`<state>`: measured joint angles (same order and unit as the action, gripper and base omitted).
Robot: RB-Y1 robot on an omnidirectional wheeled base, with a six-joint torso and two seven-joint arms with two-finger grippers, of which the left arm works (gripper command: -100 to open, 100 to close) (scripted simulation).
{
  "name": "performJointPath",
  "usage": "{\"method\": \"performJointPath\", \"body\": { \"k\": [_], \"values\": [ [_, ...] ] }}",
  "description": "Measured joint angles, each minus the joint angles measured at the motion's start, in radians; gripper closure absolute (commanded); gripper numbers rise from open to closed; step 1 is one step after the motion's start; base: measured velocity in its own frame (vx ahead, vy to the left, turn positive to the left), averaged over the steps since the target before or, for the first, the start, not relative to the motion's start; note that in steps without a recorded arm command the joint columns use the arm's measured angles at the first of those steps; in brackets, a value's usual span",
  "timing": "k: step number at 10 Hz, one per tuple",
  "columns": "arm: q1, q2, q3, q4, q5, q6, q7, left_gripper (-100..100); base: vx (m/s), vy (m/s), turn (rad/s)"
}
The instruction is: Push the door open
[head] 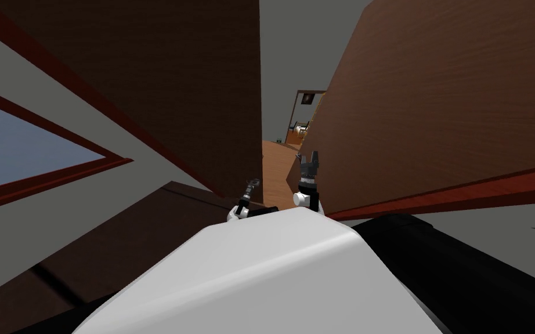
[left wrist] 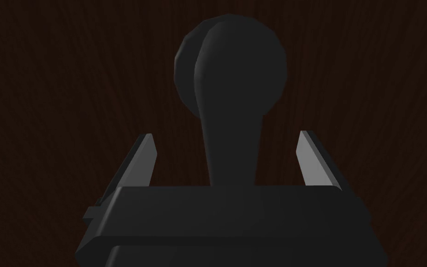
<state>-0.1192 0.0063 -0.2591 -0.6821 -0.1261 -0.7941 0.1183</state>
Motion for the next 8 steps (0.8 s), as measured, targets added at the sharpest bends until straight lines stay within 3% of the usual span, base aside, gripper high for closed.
{"method": "performJointPath", "body": {
  "k": [1,6,8],
  "values": [
    [0.000,-0.001,0.000,0.000,0.000,0.000,0.000,100,-0.008,0.006,0.004],
    [0.001,0.000,0.000,0.001,0.000,0.002,0.000,100,-0.014,0.007,-0.001],
    [0.013,0.006,0.002,-0.012,0.001,0.014,-0.003,100,0.114,-0.083,0.043]
  ]
}}
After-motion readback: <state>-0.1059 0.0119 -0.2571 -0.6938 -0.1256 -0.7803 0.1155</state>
